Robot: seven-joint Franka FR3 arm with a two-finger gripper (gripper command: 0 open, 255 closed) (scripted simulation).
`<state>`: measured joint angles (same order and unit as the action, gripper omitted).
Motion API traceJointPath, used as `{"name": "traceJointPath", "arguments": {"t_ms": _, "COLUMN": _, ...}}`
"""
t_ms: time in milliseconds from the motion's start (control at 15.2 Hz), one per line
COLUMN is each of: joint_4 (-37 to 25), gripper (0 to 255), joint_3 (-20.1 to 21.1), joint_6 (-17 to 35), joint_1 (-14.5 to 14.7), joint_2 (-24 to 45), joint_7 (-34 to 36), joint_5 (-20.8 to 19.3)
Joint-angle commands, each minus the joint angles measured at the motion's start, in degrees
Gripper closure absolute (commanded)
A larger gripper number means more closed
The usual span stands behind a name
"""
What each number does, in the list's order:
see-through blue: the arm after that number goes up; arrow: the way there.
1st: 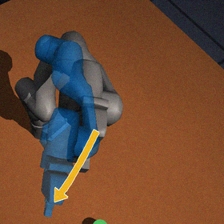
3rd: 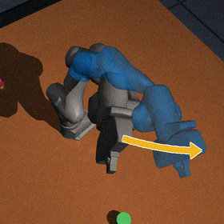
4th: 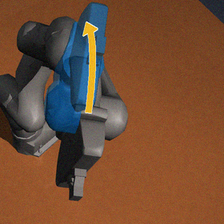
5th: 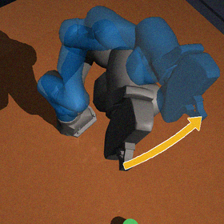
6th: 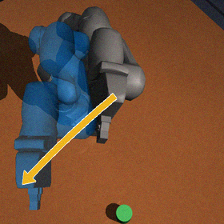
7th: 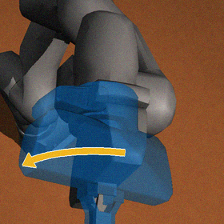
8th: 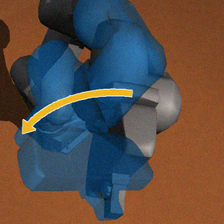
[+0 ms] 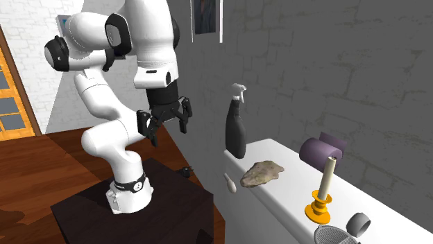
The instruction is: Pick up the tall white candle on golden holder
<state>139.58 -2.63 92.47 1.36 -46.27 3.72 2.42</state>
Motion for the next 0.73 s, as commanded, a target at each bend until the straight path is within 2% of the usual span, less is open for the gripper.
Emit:
{"name": "traceJointPath", "arguments": {"t_ms": 0, "joint_4": 0.0, "gripper": 0, "joint_3": 0.0, "joint_6": 0.0, "joint_1": 0.0, "joint_2": 0.0, "joint_7": 0.0, "joint_5": 0.0}}
{"name": "traceJointPath", "arguments": {"t_ms": 660, "joint_4": -4.7, "gripper": 0, "joint_3": 4.2, "joint_6": 20.0, "joint_1": 1.2, "joint_2": 15.8, "joint_7": 4.0, "joint_5": 1.4}}
